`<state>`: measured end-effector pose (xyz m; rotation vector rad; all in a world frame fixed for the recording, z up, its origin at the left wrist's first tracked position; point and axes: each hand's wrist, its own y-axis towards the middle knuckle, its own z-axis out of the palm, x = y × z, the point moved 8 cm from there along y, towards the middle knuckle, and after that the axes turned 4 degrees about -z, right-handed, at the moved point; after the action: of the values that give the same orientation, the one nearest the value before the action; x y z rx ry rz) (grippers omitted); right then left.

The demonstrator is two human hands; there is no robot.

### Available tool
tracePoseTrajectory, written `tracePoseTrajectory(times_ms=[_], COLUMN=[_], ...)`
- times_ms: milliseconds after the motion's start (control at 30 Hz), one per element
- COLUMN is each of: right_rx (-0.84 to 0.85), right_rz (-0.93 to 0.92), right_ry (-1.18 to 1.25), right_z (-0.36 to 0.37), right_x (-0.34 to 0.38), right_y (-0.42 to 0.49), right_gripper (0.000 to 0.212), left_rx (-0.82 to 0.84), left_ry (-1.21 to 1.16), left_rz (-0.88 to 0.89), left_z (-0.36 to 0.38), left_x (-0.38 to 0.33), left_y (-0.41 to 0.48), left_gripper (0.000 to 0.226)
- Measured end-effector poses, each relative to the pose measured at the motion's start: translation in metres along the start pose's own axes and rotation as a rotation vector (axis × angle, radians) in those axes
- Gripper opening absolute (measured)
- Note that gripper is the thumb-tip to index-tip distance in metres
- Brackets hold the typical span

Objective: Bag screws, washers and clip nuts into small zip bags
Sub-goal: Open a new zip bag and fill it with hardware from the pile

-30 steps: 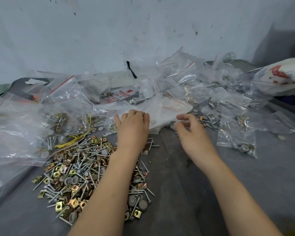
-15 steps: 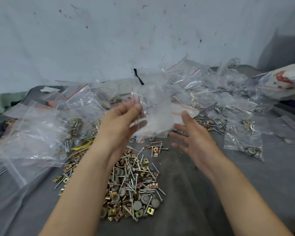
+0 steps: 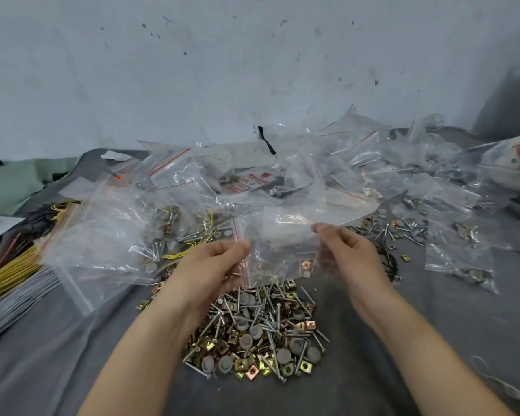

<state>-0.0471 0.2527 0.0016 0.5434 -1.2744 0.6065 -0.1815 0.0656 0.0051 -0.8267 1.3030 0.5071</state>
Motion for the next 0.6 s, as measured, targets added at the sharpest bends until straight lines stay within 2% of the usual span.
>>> tracePoseTrajectory(times_ms=[67, 133, 233, 300, 400, 533, 600], right_rx=[-0.007, -0.060, -0.125, -0.035, 0.201, 0.422, 0.424], right_rz=[-0.033, -0.117, -0.420, -0.647, -0.856, -0.866, -0.903], right_ry=[-0.106, -0.320, -0.665, -0.820, -0.940, -1.081, -1.122], right_z=[0.003, 0.001, 0.012, 0.036, 0.066, 0.076, 0.070], right_x=[0.000, 0.002, 0.023, 0.036, 0.037, 0.022, 0.024], right_y=[0.000, 0.000, -0.013, -0.028, -0.043, -0.048, -0.048], right_gripper=[0.017, 0.028, 0.048, 0.055, 0.072, 0.117, 0.124], left_rx=[0.008, -0.001, -0.070, -0.076, 0.015, 0.158, 0.208], left_ry=[0.003, -0.015, 0.017, 0.059, 0.096, 0.197, 0.233], left_rz=[0.012, 0.043, 0.110, 0.175, 0.253, 0.255, 0.271], left_z=[0.000, 0.001, 0.002, 0.011, 0.030, 0.050, 0.057], left_x=[-0.001, -0.005, -0.011, -0.017, -0.026, -0.025, -0.025], left_y=[-0.002, -0.003, -0.002, -0.004, -0.011, -0.015, -0.018], left_gripper=[0.018, 0.017, 0.018, 0.023, 0.022, 0.021, 0.013])
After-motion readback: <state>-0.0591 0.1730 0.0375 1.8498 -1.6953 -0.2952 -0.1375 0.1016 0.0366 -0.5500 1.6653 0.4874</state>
